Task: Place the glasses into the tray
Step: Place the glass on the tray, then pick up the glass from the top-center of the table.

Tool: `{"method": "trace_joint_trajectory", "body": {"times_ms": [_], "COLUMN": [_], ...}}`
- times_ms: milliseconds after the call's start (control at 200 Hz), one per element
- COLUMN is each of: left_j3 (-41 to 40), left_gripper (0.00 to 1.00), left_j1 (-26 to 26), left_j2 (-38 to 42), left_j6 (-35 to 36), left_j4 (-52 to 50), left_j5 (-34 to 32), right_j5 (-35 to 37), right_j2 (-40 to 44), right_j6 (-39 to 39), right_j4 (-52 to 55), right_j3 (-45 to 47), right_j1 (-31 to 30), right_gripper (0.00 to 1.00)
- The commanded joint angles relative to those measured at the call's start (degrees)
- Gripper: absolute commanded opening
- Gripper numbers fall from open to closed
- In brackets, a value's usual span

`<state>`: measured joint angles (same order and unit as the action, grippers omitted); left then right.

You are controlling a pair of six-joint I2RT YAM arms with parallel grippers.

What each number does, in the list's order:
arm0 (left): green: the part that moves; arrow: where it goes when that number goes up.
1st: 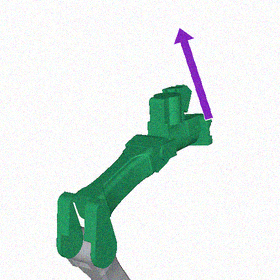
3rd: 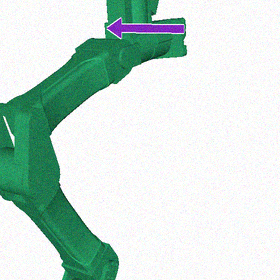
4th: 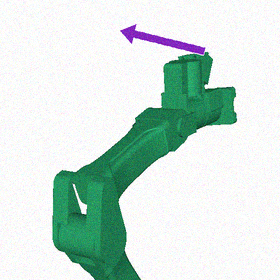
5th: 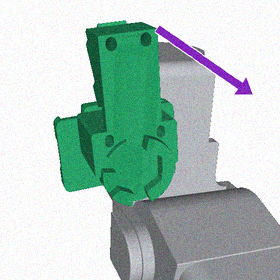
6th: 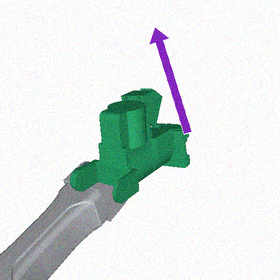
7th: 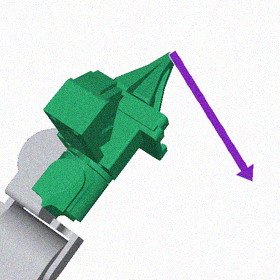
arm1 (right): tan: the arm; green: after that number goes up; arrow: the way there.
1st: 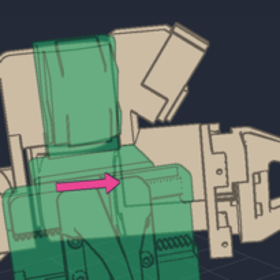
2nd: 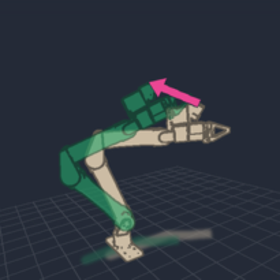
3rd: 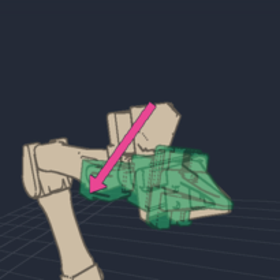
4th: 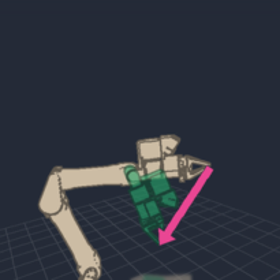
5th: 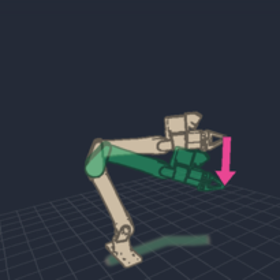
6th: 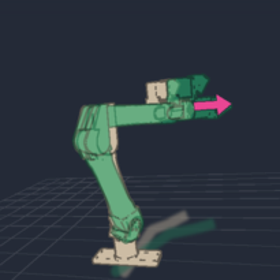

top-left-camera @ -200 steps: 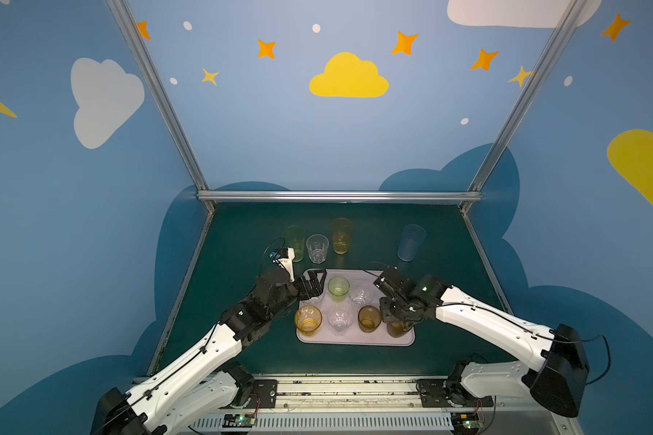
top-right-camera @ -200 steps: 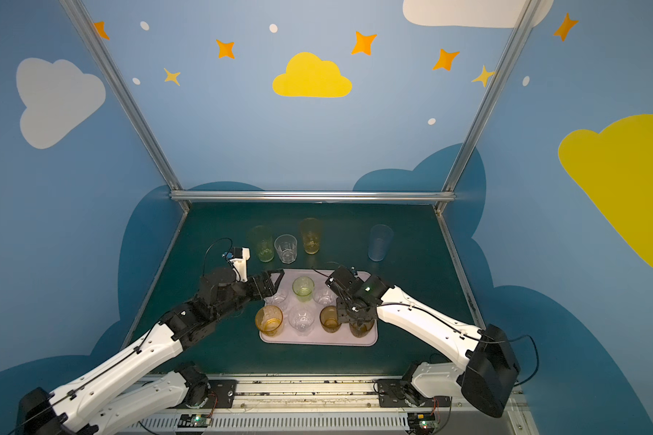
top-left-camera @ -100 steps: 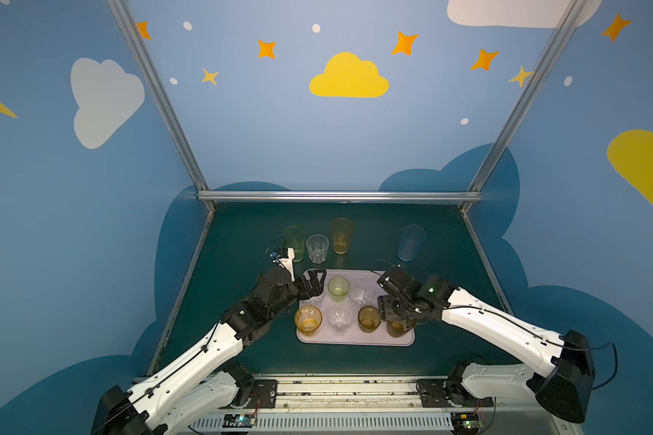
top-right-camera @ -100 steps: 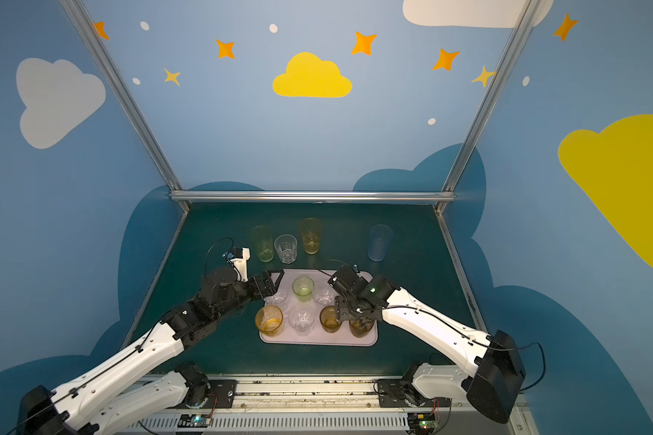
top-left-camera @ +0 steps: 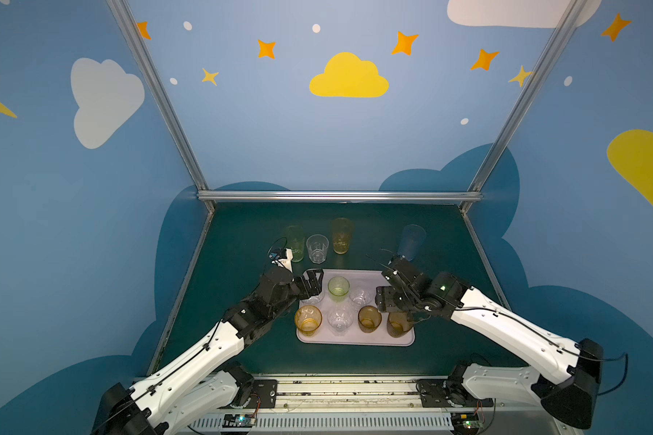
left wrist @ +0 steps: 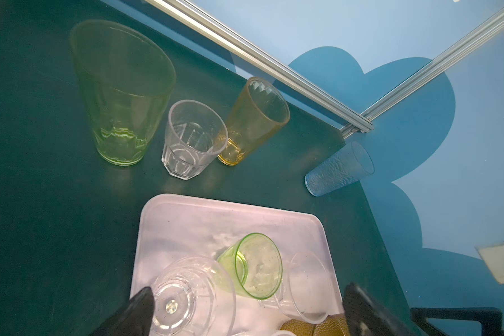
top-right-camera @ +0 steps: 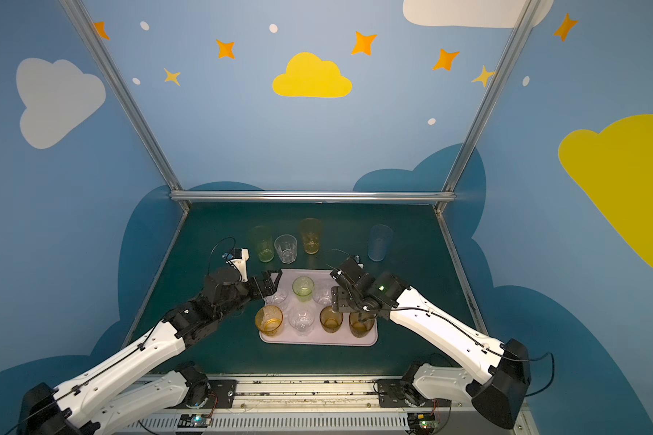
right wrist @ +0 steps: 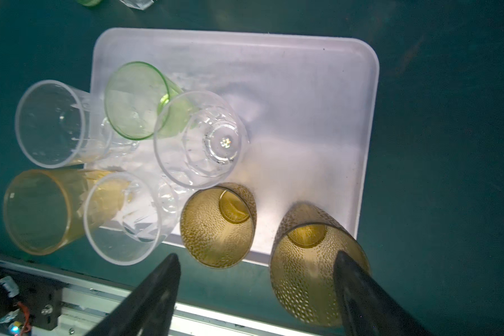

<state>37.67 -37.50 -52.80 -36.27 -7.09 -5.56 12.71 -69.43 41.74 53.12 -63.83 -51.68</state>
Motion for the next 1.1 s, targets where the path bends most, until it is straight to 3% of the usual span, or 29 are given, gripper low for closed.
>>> {"method": "trace_joint_trajectory", "body": {"times_ms": [0,411,726,1097], "left_j3": [-0.04,-1.31,-2.05,-3.48], "left_gripper": [1.00,1.00,1.00,1.00], "left_j1": [0.23,0.56,0.58,0.75], "left_j2": [1.80,6.66,8.86,9.30], "left_j6": [-0.23,1.44,2.63,2.02], "left_j4": [-0.37,-3.54,-4.95,-2.93], "left_j5": [-2.67,-4.67,-7.79,-6.29], "right_j5": [-1.23,-9.80,-11.13,-9.26], "right_j2": [-1.71,-20.93,-34.63,-42.46], "right_j6": [-1.75,-7.14,-5.52,-1.59], "right_j4": [-3.67,-14.54,-18.36,-20.44], "right_j3": [-4.03,-20.32,-30.49,-35.32], "right_j1": [0.16,4.73,6.63,8.10], "right_gripper": [0.83,0.80,0.77,0.67]}}
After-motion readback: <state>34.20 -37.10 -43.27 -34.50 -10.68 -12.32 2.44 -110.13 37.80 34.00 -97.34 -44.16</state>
